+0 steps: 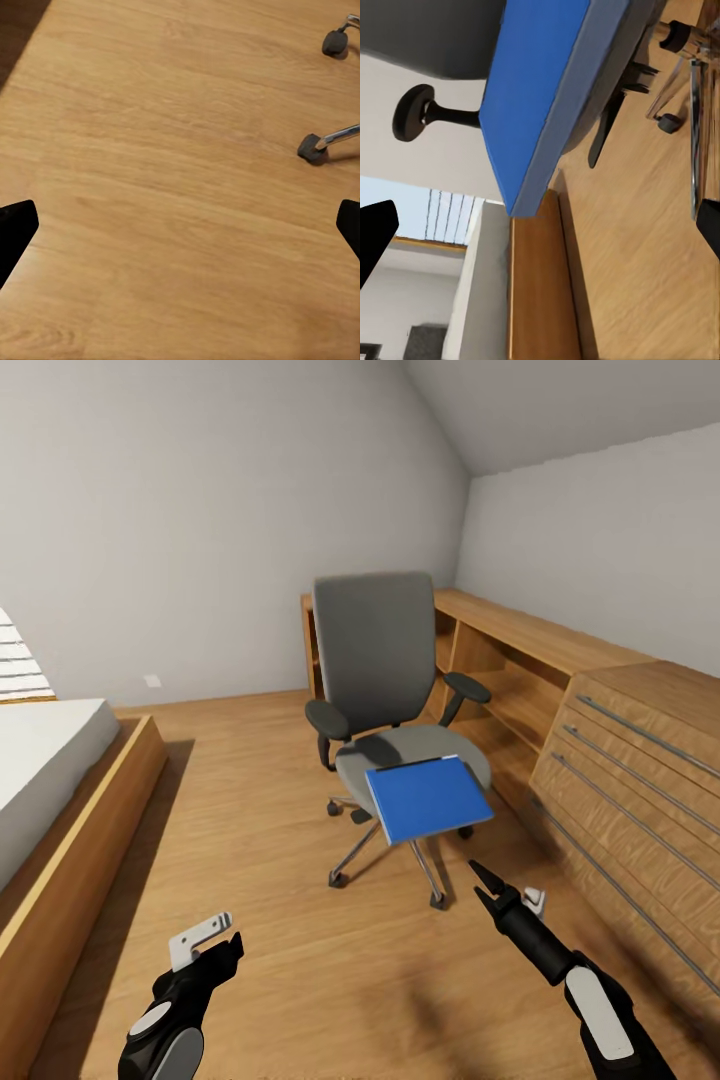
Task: In the bedroom, organize the workspace by keeping the computer under the desk, ensuring the monitor is on the desk, placing the keyboard on the desk next to the monitor, placing the mouse on the desk next to the keyboard, moving the folder from the swivel chair onto the desk next to the mouse, stacking the notebook on top of the folder with the pen on top of the notebook, and positioning the swivel chair next to the desk.
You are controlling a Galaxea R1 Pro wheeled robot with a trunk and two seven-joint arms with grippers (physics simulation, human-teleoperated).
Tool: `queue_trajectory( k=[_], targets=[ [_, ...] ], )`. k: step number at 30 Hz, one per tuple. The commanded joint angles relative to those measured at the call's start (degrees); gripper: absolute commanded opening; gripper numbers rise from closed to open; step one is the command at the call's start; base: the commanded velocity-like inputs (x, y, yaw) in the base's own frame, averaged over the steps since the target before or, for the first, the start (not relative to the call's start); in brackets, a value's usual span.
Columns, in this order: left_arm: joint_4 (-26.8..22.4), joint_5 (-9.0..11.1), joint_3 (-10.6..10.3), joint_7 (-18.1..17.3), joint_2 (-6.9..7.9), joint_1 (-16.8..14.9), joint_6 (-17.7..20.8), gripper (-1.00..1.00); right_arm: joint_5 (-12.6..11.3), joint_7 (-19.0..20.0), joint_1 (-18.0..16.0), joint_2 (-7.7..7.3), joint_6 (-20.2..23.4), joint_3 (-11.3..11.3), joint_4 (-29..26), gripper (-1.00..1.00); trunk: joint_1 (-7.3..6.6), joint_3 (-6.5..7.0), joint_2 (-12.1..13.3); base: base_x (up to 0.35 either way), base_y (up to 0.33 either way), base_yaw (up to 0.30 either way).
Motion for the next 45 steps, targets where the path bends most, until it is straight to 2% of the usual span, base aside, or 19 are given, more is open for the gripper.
queue_trajectory(
  k=[1, 3, 5, 9, 12, 18, 21, 27, 42, 45],
  targets=[
    [-0.1, 0.3, -0.1, 0.5, 0.06, 0.0, 0.1, 1.00, -0.4, -0.5, 0.0, 0.01, 0.4, -0.1, 0.0, 1.00, 0.21, -0.23, -0.4, 0.000, 0.000, 0.000],
    [-0.1, 0.3, -0.1, 0.5, 0.06, 0.0, 0.1, 1.00, -0.4, -1.8, 0.0, 0.01, 0.4, -0.1, 0.0, 1.00, 0.65, -0.59, -1.2, 0.000, 0.000, 0.000],
    [-0.1, 0.3, -0.1, 0.5, 0.06, 0.0, 0.2, 1.00, -0.4, -6.1, 0.0, 0.04, 0.2, -0.1, -0.1, 1.00, 1.09, -0.95, -2.0, 0.000, 0.000, 0.000],
    [-0.1, 0.3, -0.1, 0.5, 0.06, 0.0, 0.2, 1.00, -0.4, -9.3, -0.1, 0.24, 0.1, 0.0, -0.1, 1.00, 1.97, -1.67, -3.6, 0.000, 0.000, 0.000],
    [-0.1, 0.3, -0.1, 0.5, 0.06, 0.0, 0.2, 1.00, -0.7, -7.8, -0.1, 0.14, 0.1, -0.1, -0.5, 1.00, 2.63, -2.21, -4.8, 0.000, 0.000, 0.000],
    [-0.1, 0.3, -0.1, 0.5, 0.06, 0.0, 0.2, 1.00, -0.6, -1.5, -0.1, 0.08, 0.1, -0.1, -0.7, 1.00, 3.95, -3.29, -7.3, 0.000, 0.000, 0.000],
    [-0.1, 0.3, -0.1, 0.5, 0.06, 0.0, 0.2, 1.00, -0.5, -0.2, -0.1, 0.14, 0.1, 0.0, -0.7, 1.00, 4.61, -3.82, -8.5, 0.000, 0.000, 0.000],
    [-0.1, 0.3, -0.1, 0.5, 0.06, 0.0, 0.2, 1.00, -0.5, 0.6, -0.1, 0.22, 0.2, 0.2, -0.7, 1.00, 5.92, -4.90, -10.9, 0.000, 0.000, 0.000],
    [-0.1, 0.3, -0.9, 0.5, 0.06, 0.0, 0.2, 1.00, -0.9, 1.2, -0.1, 0.32, 0.1, -0.1, -0.5, 1.00, 6.31, -8.22, -11.1, 0.000, 0.000, 0.000],
    [-0.1, 0.3, -1.0, 0.5, 0.06, 0.0, 0.2, 1.00, -0.7, 1.0, -0.1, 0.47, -0.1, 0.0, -0.5, 1.00, 6.31, -8.22, -11.1, 0.000, 0.000, 0.000]
  ],
)
